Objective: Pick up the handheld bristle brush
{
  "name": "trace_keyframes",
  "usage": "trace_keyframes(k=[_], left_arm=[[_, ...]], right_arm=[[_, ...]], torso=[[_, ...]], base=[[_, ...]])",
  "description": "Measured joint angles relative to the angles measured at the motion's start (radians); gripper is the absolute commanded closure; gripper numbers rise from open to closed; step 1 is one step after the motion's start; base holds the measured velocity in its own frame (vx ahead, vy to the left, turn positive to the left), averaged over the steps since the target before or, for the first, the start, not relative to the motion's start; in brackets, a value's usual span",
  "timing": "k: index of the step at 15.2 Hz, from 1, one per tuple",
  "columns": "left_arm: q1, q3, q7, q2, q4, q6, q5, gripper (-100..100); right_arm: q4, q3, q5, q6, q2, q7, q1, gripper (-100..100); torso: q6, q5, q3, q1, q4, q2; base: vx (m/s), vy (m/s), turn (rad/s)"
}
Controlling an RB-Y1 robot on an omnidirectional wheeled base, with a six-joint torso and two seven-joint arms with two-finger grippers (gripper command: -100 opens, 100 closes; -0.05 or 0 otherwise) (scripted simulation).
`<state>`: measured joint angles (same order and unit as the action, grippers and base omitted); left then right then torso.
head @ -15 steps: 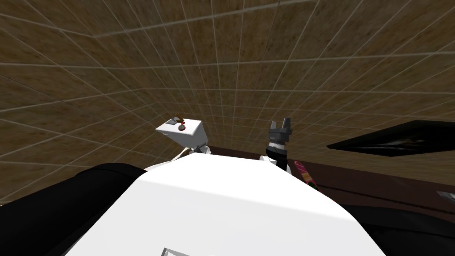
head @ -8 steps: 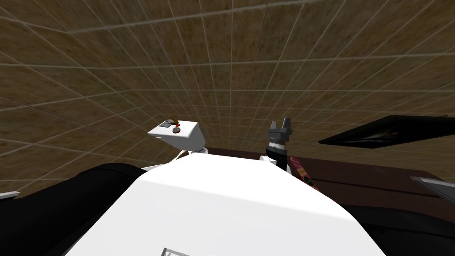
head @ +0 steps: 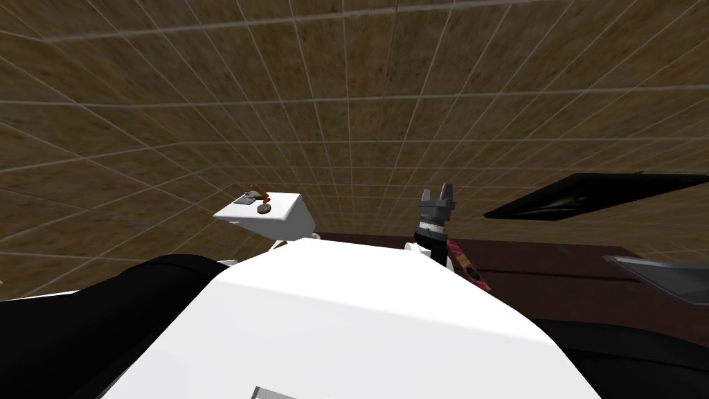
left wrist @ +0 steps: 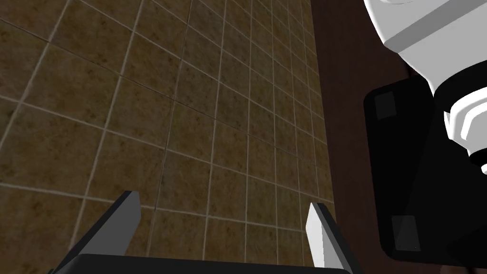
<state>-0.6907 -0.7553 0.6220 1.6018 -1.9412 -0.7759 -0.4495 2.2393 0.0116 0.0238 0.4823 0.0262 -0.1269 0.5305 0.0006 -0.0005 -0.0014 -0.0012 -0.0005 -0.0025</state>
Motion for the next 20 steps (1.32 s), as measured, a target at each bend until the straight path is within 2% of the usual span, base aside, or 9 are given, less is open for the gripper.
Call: trace_keyframes(k=[5, 6, 7, 9, 11, 13, 15, 17, 20], left_arm=[[-0.031, -0.059, 0.007, 0.120, 0.049, 0.003, -0.038, -100], [-0.015, -0.080, 0.031, 0.122, 0.090, 0.007, -0.021, -100], [-0.019, -0.093, 0.042, 0.140, 0.099, 0.014, -0.029, -100], [-0.033, -0.100, 0.030, 0.183, 0.093, 0.020, -0.050, -100], [-0.044, -0.125, 0.028, 0.217, 0.110, 0.032, -0.068, -100], [-0.049, -0.133, 0.026, 0.258, 0.116, 0.032, -0.079, -100], [-0.054, -0.155, 0.042, 0.305, 0.149, 0.029, -0.087, -100], [-0.057, -0.170, 0.059, 0.330, 0.182, 0.037, -0.082, -100], [-0.071, -0.202, 0.059, 0.394, 0.206, 0.042, -0.110, -100]], right_arm=[[0.000, 0.000, 0.000, 0.000, 0.000, 0.000, 0.000, 0], [0.000, 0.000, 0.000, 0.000, 0.000, 0.000, 0.000, 0], [0.000, 0.000, 0.000, 0.000, 0.000, 0.000, 0.000, 0], [0.000, 0.000, 0.000, 0.000, 0.000, 0.000, 0.000, 0], [0.000, 0.000, 0.000, 0.000, 0.000, 0.000, 0.000, 0], [0.000, 0.000, 0.000, 0.000, 0.000, 0.000, 0.000, 0], [0.000, 0.000, 0.000, 0.000, 0.000, 0.000, 0.000, 0], [0.000, 0.000, 0.000, 0.000, 0.000, 0.000, 0.000, 0], [0.000, 0.000, 0.000, 0.000, 0.000, 0.000, 0.000, 0]], torso=[[0.000, 0.000, 0.000, 0.000, 0.000, 0.000], [0.000, 0.000, 0.000, 0.000, 0.000, -0.001], [0.000, 0.000, -0.001, 0.000, 0.000, -0.001], [-0.001, 0.000, 0.000, 0.001, 0.000, 0.000], [0.000, 0.000, 0.000, 0.000, 0.000, -0.001], [-0.001, 0.000, 0.000, 0.001, 0.000, 0.000], [0.000, 0.000, 0.000, 0.001, 0.000, -0.001], [0.000, 0.000, -0.001, 0.001, 0.000, -0.001], [0.000, 0.000, -0.001, 0.001, 0.000, -0.002]], base=[[0.045, -0.023, -0.124], [0.060, -0.018, -0.185], [0.041, -0.004, -0.049], [0.033, -0.008, -0.052], [0.048, -0.011, -0.110], [0.032, -0.003, -0.066], [0.054, -0.001, -0.115], [0.062, 0.001, -0.127], [0.063, 0.008, -0.109]])
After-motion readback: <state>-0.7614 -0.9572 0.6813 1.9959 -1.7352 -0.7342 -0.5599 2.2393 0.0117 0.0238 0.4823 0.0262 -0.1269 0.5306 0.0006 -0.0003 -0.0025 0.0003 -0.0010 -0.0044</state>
